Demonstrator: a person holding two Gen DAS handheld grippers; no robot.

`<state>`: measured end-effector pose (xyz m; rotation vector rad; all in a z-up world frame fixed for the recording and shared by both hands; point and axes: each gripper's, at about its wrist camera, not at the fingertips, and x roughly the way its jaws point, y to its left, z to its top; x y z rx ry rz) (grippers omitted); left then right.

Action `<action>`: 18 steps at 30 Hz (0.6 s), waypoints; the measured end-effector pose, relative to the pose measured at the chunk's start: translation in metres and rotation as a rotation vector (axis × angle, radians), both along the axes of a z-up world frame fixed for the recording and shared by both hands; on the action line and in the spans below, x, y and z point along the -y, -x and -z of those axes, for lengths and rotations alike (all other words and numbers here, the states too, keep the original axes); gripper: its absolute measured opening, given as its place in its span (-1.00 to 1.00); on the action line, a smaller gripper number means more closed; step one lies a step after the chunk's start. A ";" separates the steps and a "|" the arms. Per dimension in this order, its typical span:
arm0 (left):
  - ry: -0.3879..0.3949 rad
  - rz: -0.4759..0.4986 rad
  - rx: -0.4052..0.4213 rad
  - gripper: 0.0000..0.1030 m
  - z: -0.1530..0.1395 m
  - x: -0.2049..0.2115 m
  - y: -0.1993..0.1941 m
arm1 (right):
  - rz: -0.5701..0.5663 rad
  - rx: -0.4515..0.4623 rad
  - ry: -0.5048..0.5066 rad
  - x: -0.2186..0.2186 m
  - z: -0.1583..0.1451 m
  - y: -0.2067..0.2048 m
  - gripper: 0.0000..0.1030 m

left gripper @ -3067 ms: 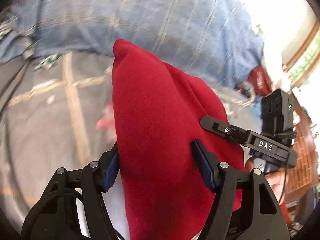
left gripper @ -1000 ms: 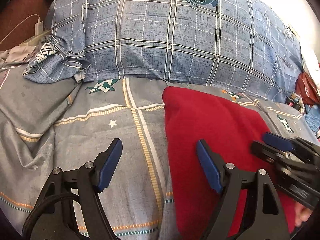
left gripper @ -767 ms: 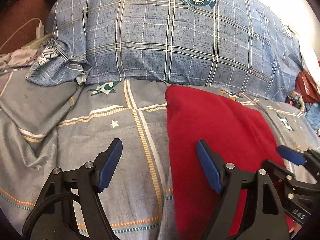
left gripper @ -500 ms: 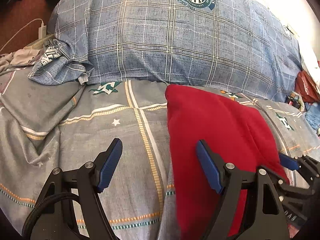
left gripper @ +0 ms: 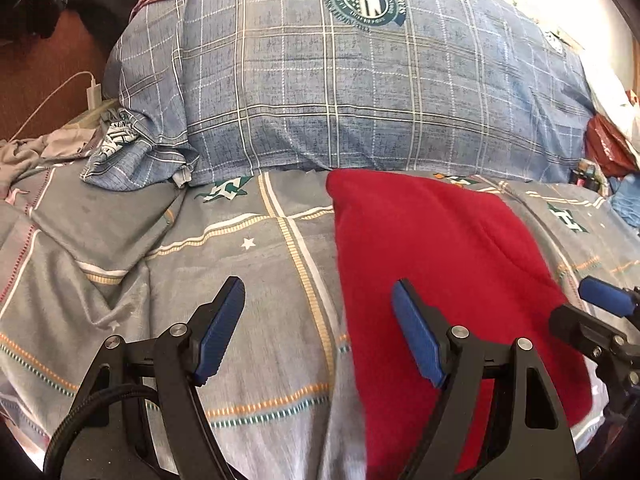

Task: Fold small clothes

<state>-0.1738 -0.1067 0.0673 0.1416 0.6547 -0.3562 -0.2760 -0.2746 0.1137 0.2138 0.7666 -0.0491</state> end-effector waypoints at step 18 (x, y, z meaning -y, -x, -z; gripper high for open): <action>0.038 -0.032 0.036 0.51 -0.007 -0.014 0.042 | -0.011 0.064 0.071 -0.017 -0.016 0.032 0.42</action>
